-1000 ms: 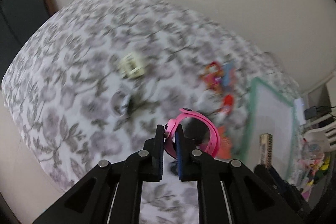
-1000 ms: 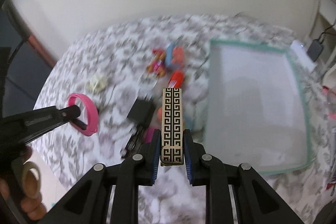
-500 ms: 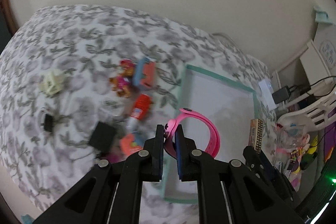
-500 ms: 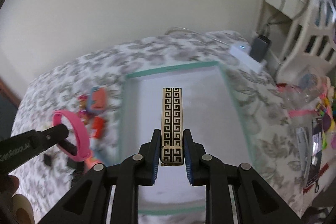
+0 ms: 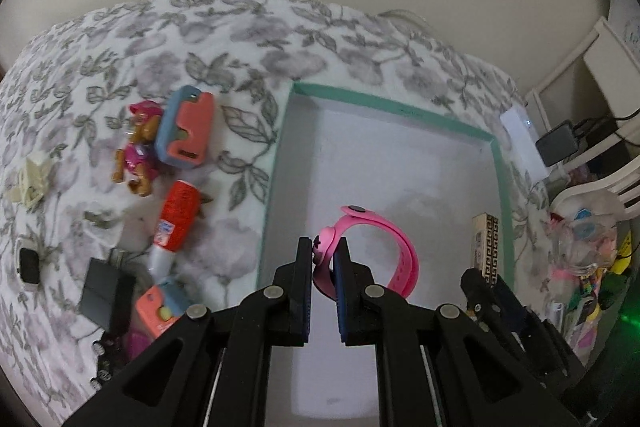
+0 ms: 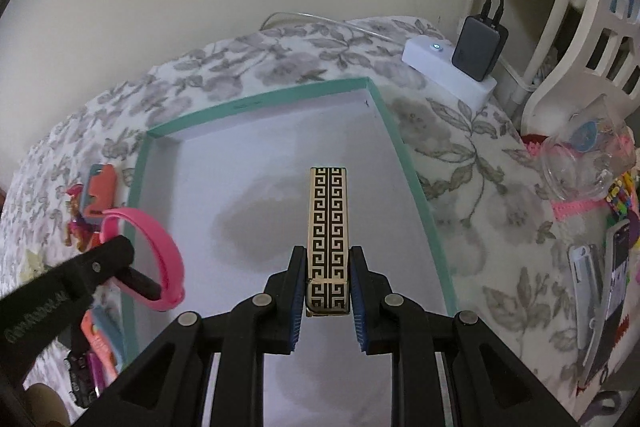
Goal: Organize rigid objects
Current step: 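Carry both items into the white tray and open both tools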
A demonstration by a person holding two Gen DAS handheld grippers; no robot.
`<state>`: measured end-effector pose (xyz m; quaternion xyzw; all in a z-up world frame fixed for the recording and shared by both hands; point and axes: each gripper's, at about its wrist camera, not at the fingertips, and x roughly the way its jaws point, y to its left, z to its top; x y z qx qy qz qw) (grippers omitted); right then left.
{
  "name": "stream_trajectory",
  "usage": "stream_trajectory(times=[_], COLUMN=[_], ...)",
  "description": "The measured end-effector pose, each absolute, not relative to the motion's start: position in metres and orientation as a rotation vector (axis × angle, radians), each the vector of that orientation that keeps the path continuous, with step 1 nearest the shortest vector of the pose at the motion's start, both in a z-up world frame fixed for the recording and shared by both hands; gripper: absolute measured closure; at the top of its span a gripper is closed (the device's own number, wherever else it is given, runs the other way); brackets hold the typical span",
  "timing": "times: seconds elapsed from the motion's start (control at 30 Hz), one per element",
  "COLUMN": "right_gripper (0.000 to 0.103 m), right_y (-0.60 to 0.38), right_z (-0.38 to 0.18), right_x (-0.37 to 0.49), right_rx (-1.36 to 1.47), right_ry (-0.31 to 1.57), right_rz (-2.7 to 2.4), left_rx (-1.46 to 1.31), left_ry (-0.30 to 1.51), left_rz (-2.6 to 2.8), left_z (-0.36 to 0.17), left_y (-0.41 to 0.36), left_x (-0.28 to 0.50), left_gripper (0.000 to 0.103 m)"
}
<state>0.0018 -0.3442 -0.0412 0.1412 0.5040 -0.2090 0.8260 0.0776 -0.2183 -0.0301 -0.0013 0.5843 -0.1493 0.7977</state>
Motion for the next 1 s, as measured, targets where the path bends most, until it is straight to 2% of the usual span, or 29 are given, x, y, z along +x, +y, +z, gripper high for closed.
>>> stream_trajectory(times=[0.4,0.77,0.87,1.0], right_gripper=[0.081,0.081,0.081,0.080], right_y=[-0.347,-0.348,-0.347,-0.346], right_z=[-0.068,-0.069,-0.068,-0.066], right_x=[0.005,0.007,0.007,0.005], right_rx=[0.286,0.275,0.265,0.259], right_ry=[1.139,1.158,1.161,1.158], right_rz=[-0.442,-0.447,-0.448,-0.452], left_rx=[0.025,0.017,0.006,0.018], left_ry=[1.285,1.304,1.314,1.278], left_rz=[-0.311,-0.299,-0.304,-0.297], left_z=[-0.058,-0.057,-0.052,-0.036], left_y=[-0.222,-0.219,-0.216,-0.212], left_x=[0.078,0.079,0.078,0.075], left_gripper=[0.093,0.091,0.085,0.068])
